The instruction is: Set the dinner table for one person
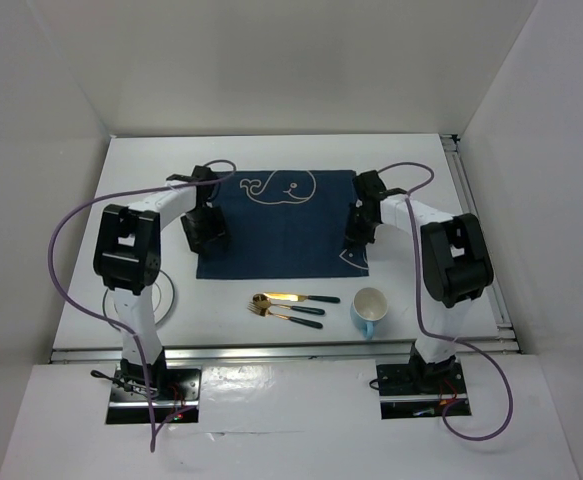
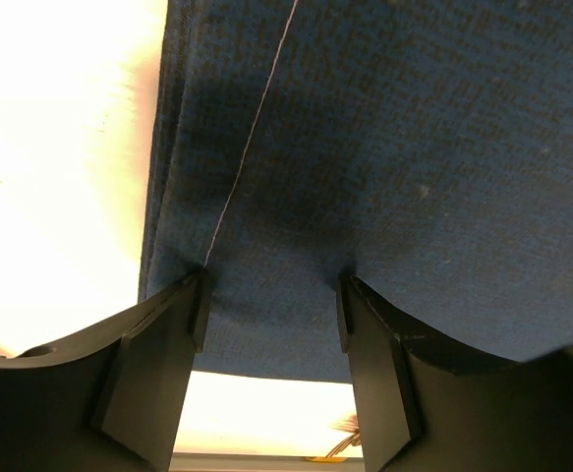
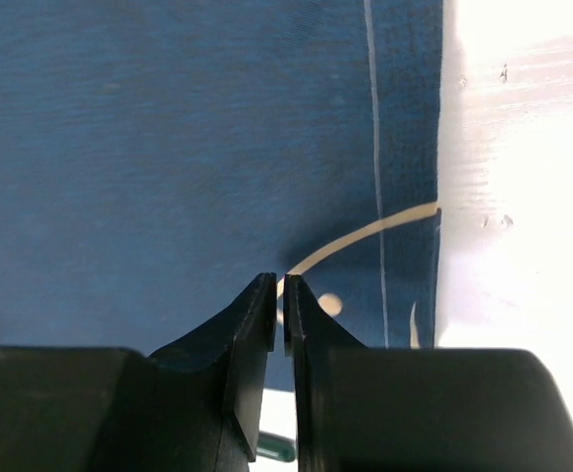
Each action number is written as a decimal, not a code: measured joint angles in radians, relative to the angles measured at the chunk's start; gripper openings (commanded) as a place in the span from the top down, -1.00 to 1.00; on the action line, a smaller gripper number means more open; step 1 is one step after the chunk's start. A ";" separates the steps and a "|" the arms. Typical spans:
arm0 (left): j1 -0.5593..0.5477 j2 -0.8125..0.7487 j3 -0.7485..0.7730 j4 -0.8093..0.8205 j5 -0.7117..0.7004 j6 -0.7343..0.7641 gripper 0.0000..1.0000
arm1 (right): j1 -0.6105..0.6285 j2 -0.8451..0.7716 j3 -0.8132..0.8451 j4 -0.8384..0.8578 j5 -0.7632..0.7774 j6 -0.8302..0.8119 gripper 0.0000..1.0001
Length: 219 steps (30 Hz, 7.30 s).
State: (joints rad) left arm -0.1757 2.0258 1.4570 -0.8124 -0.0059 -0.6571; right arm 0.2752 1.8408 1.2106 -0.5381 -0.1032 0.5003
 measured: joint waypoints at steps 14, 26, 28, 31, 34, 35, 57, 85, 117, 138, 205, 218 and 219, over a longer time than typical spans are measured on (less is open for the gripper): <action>-0.005 -0.048 -0.067 0.053 0.003 -0.001 -0.42 | 0.003 -0.048 -0.140 0.097 0.022 0.061 0.64; -0.036 -0.066 -0.053 -0.002 -0.016 -0.003 -0.47 | 0.008 -0.060 0.006 -0.064 0.079 0.038 -0.41; -0.041 -0.088 -0.031 -0.029 -0.023 -0.004 -0.51 | 0.008 -0.085 0.086 -0.098 0.101 0.024 -0.65; -0.048 -0.154 0.017 -0.066 -0.039 -0.006 -0.54 | 0.005 -0.177 0.163 -0.137 0.140 0.008 -0.74; -0.048 -0.250 0.052 -0.085 -0.061 -0.005 -0.56 | -0.016 -0.322 0.155 -0.181 0.159 0.008 -0.74; -0.048 -0.285 0.057 -0.093 -0.068 -0.005 -0.56 | -0.029 -0.383 0.131 -0.201 0.168 0.014 -0.74; -0.072 -0.518 0.046 -0.168 -0.082 0.003 -0.56 | -0.066 -1.036 -0.340 -0.602 0.078 0.312 -0.55; -0.076 -0.505 0.039 -0.166 -0.083 0.007 -0.47 | 0.011 -0.894 -0.424 -0.570 0.066 0.341 0.10; -0.076 -0.470 0.040 -0.166 -0.137 0.002 -0.39 | 0.055 -0.427 0.267 -0.602 0.276 0.216 1.00; -0.076 -0.522 -0.079 -0.188 -0.157 -0.006 -0.41 | 0.018 0.397 0.962 -0.502 0.351 0.022 1.00; 0.063 -0.680 0.397 -0.303 0.089 0.026 -0.78 | 0.769 0.665 0.801 0.402 -0.285 0.254 -0.60; 0.063 -0.680 0.402 -0.303 0.089 0.029 -0.78 | 0.822 0.752 0.890 0.400 -0.303 0.325 0.49; 0.063 -0.680 0.402 -0.303 0.089 0.029 -0.78 | 0.822 0.752 0.881 0.401 -0.304 0.331 0.70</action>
State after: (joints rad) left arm -0.1127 1.3457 1.8591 -1.1156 0.0834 -0.6277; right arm 1.0969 2.5931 2.0914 -0.1375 -0.4072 0.8310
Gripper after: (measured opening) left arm 0.889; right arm 0.286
